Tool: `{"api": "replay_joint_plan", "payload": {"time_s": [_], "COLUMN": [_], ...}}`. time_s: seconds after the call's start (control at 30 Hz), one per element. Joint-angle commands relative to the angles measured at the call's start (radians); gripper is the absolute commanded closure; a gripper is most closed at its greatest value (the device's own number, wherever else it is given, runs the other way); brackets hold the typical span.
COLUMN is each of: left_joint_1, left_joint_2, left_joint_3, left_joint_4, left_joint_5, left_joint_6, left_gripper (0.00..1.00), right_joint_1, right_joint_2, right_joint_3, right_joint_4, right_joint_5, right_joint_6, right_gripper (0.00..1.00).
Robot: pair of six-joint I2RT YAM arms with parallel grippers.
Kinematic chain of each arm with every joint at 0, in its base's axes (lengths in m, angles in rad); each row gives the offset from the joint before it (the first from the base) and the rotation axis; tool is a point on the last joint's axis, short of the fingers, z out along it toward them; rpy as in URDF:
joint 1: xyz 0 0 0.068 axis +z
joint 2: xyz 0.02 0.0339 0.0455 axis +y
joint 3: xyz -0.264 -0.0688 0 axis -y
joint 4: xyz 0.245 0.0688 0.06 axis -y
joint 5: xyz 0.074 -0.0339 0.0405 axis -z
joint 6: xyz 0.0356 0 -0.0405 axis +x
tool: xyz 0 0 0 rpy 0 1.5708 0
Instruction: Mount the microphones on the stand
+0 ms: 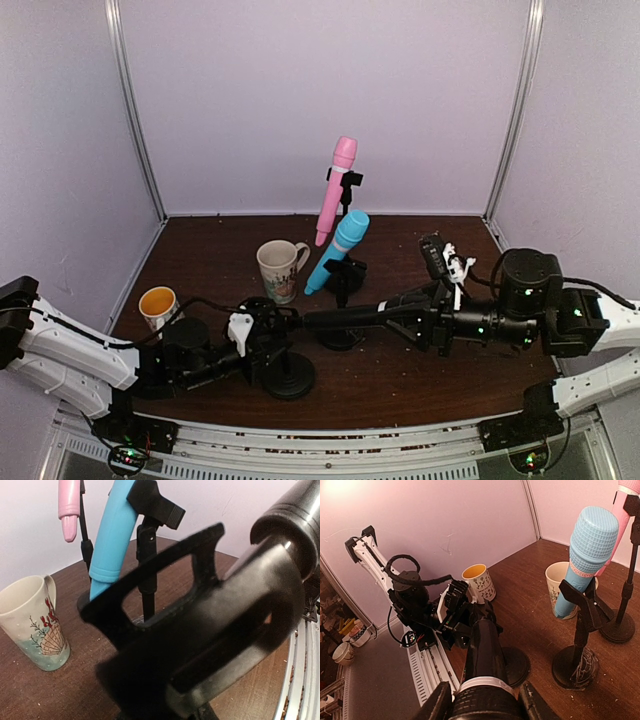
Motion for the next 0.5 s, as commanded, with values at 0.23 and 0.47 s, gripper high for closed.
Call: {"api": "replay_joint_plan", "payload": {"time_s": [0.23, 0.47], "left_joint_1": [-0.002, -0.005], "left_joint_2": [0.018, 0.031], "left_joint_3": [0.053, 0.053], "left_joint_4": [0.141, 0.165], "left_joint_5": [0.043, 0.077], "left_joint_6": [-0.001, 0.024], "left_gripper": [1.00, 1.00], "right_joint_1": [0.002, 0.017], "right_joint_2": [0.095, 0.186], "right_joint_3": [0.054, 0.163], "right_joint_4": [0.046, -0.140], "right_joint_5": [-0.009, -0.062], "right_joint_6": [-0.064, -0.273], "right_gripper": [1.00, 1.00]}}
